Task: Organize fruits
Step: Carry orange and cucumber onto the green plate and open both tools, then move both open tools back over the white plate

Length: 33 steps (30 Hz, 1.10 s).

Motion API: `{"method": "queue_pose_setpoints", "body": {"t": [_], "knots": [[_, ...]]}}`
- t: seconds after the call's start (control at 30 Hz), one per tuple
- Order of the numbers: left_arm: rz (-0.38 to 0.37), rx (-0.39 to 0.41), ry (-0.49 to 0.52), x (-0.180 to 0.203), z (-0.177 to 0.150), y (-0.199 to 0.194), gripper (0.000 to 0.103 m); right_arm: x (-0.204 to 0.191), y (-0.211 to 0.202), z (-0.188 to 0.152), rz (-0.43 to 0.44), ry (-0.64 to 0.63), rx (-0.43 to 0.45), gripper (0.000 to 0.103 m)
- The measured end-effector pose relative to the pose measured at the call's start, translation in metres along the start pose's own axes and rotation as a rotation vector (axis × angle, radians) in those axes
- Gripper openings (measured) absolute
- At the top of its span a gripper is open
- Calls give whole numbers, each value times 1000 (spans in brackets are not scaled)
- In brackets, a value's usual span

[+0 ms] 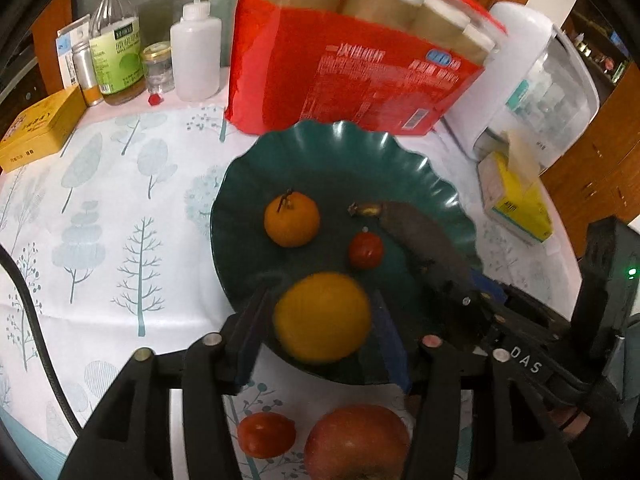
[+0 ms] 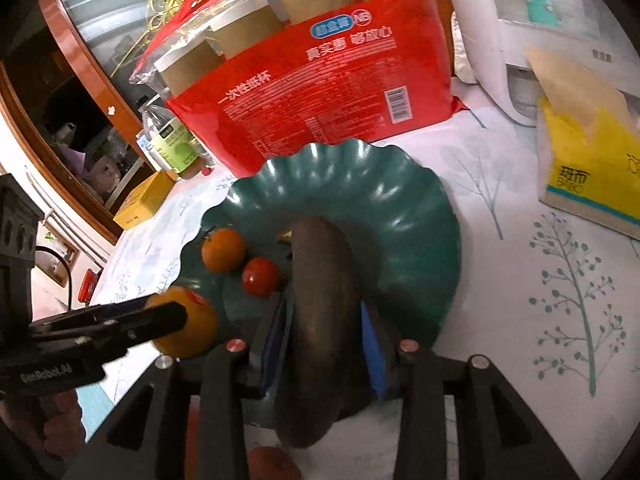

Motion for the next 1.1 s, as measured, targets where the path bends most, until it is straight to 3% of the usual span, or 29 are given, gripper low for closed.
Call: {"method": "queue_pose_setpoints", "body": {"t": [0.07,0.4,0.83,1.1], "knots": [[3,19,4,3,1,-10,66,2,-8,2,2,3,13,46],[12,65,21,22,-10,-73,68,-5,-86,-3,-17,-19,96,58],[81,92,25,54,-71,-167,74,-12,-183,-58,-28,-39,144,60],[105,100,-3,68,-116,-199,74,-10,-214,-96,-11,-47,131,62]]}}
Point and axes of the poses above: each gripper's, at about its wrist camera, not at the fingertips, and y roughly the way its jaws point, x to its right, z to its top, the point moved 1 cm from there along y, roughly the way its jaws point, and after that the axes turned 9 degrees about y, right-handed, at the moved point
